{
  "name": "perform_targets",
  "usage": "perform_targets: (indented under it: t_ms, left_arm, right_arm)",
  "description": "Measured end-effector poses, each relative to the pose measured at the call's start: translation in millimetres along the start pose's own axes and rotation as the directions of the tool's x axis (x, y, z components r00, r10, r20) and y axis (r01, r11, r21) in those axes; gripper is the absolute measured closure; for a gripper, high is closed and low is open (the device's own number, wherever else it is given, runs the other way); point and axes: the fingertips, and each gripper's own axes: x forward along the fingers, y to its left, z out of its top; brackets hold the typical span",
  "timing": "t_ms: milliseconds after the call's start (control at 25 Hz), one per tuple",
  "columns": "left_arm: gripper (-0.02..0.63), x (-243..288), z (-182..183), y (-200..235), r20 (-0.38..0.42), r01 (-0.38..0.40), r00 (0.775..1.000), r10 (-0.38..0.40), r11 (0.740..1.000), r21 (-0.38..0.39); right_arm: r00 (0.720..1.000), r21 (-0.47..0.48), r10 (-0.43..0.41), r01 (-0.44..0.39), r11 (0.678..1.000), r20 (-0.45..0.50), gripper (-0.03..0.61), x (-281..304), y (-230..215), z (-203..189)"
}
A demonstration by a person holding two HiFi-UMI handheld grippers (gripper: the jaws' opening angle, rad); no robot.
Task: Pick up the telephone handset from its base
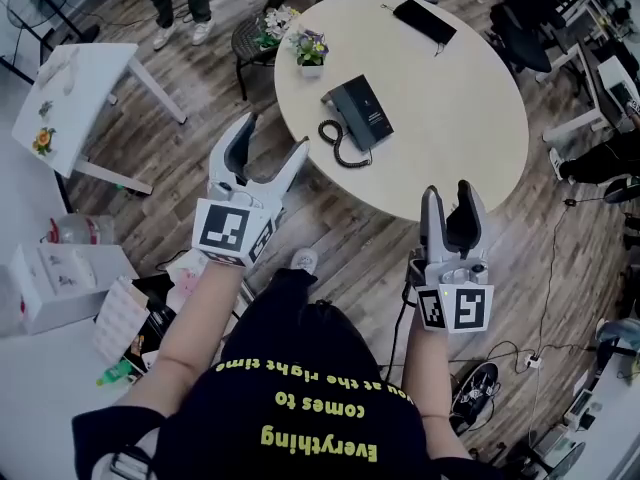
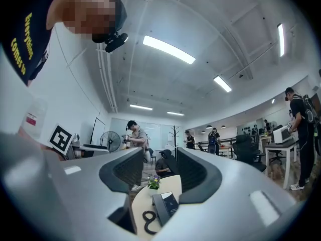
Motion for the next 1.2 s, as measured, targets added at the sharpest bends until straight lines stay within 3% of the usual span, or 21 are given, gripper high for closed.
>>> perform_targets:
  t_ms: [120, 280, 520, 840, 1200]
  left_arm:
    - [0.272, 24.5, 1.1, 18.3, 0.019, 0.016, 1.000, -0.015, 0.999, -0.036]
    - [0.272, 52.1, 3.1, 31.1, 0.011, 0.036, 0.999, -0.036, 0.999, 0.000]
    - [0.272, 76.6, -16.9, 30.3, -0.031, 0.028, 0.999, -0.029, 1.000, -0.013]
    - [0.276, 120.7, -25.7, 26.8, -0.037, -0.079, 0.996, 0.079, 0.997, 0.004]
    - [0.279, 169.7, -17.8, 14.7, -0.014, -0.236, 0.972, 0.236, 0.972, 0.026]
  right_arm:
    - [1.000, 0.004, -0.022, 0.022, 1.000, 0.006, 0.377, 22.9, -4.9, -3.2]
    - [0.999, 0.021, -0.045, 0.045, 0.999, 0.000, 0.377, 41.8, -12.1, -8.2]
    - [1.000, 0.033, -0.020, 0.021, 0.999, -0.018, 0.379, 65.6, -27.9, -19.6]
    - [0.993, 0.057, 0.119, -0.118, 0.991, -0.010, 0.382, 117.1, -72.3, -35.2]
    - [0.956, 0.086, 0.291, -0.289, 0.954, -0.021, 0.382, 168.7, -129.2, -50.4]
